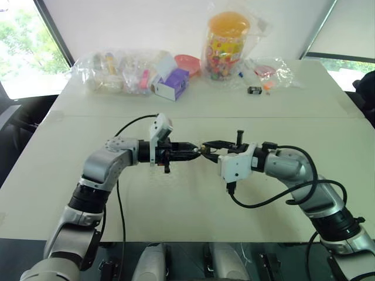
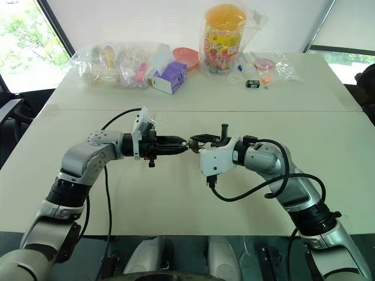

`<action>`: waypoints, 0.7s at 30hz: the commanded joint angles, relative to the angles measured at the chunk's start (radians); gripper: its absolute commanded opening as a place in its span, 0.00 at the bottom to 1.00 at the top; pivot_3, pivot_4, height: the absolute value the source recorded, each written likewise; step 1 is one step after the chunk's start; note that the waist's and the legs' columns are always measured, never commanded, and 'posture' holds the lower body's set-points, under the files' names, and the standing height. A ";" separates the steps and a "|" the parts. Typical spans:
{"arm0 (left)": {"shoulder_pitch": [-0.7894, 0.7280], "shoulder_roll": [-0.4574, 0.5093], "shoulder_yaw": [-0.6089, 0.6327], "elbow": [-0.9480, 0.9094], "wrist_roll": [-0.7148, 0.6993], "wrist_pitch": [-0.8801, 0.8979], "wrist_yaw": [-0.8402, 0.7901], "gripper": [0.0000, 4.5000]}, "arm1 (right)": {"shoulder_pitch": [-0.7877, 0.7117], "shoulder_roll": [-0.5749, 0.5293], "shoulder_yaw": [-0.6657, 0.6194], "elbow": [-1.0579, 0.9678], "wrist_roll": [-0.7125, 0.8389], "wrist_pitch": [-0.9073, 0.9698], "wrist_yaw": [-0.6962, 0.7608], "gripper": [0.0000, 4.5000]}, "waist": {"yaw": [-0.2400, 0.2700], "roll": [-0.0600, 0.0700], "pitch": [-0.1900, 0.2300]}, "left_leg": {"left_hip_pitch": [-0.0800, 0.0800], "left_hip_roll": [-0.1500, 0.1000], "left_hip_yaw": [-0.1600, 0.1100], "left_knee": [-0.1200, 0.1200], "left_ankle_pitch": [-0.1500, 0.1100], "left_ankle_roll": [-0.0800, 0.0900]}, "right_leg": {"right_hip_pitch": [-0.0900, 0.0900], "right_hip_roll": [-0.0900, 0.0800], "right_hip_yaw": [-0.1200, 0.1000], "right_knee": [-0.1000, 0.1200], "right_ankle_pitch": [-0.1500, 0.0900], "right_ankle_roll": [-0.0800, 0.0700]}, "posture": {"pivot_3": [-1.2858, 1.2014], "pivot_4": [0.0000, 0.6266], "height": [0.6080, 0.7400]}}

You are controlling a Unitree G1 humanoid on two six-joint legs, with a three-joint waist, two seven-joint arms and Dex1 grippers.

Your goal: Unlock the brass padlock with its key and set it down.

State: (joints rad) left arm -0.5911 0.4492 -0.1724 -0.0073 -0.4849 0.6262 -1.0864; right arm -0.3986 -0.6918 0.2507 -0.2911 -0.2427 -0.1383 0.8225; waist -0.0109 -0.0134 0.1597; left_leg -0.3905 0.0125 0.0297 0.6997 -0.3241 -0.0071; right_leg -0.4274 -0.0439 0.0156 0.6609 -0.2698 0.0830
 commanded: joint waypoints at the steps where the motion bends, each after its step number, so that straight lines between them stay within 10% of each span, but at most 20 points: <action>1: -0.008 -0.003 0.007 -0.016 0.001 -0.028 -0.006 0.01 | -0.015 -0.014 -0.033 -0.035 0.006 -0.002 -0.001 0.16 | 0.001 0.000 0.000 | 0.000 0.000 0.000 0.000 0.000 0.000 | 0.000 0.000 0.000 0.000 0.000 0.000 | 0.52 0.24 0.96; 21: -0.007 -0.040 -0.085 0.049 0.355 -0.760 0.064 0.01 | -0.028 -0.013 0.000 -0.052 0.044 0.078 0.100 0.16 | 0.000 0.000 0.000 | 0.000 0.000 0.000 0.000 0.000 0.000 | 0.000 0.000 0.000 0.000 0.000 0.000 | 0.52 0.24 0.96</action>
State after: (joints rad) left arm -0.5806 0.4244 -0.2761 0.0779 -0.1065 -0.1073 -1.0321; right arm -0.4161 -0.7076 0.2239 -0.3082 -0.2157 -0.0405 0.9011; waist -0.0105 -0.0134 0.1597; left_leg -0.3903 0.0126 0.0300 0.6994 -0.3241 -0.0071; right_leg -0.4273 -0.0439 0.0156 0.6608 -0.2699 0.0829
